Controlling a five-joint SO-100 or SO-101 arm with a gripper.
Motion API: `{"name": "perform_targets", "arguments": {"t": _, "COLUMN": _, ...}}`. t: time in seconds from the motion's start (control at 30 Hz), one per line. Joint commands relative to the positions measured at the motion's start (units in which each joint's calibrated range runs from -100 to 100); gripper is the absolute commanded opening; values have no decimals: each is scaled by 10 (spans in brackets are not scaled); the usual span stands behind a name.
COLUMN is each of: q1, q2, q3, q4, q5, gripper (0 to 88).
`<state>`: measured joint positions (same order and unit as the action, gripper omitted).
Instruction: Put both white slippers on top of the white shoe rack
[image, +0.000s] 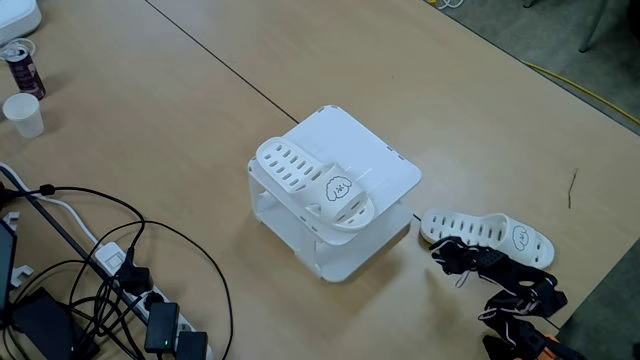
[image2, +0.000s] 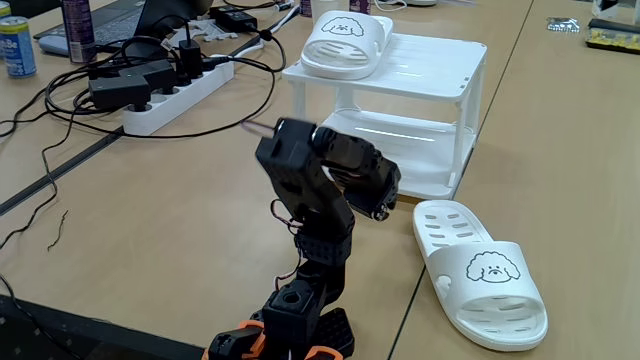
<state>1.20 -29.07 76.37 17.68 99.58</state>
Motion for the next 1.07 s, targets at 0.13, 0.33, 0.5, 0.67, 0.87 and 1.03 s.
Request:
{"name": "perform_targets", "arguments": {"t": 0.13, "q1": 16, "q2": 89, "q3": -88, "q4": 3, "q5": 4, "gripper": 8}}
{"name": "perform_targets", "arguments": {"t": 0.33, "q1": 56, "q2": 140, "q3": -144, "q4": 2, "q5": 4, "gripper": 8}}
{"name": "perform_targets", "arguments": {"t": 0.5, "q1": 91, "q2": 181, "q3": -201, "q4": 2, "q5": 4, "gripper": 8}}
{"name": "perform_targets", "arguments": {"t": 0.67, "q1": 107, "q2": 215, "q3": -237, "q4": 0, "q5": 4, "gripper": 8}}
{"name": "perform_targets", "arguments": {"t": 0.87, "q1": 118, "q2": 213, "q3": -257, "q4": 0, "q5": 4, "gripper": 8}}
{"name": "perform_targets", "arguments": {"t": 1.03, "q1": 89, "q2": 125, "q3": -221, "q4": 3, "q5": 4, "gripper": 8}}
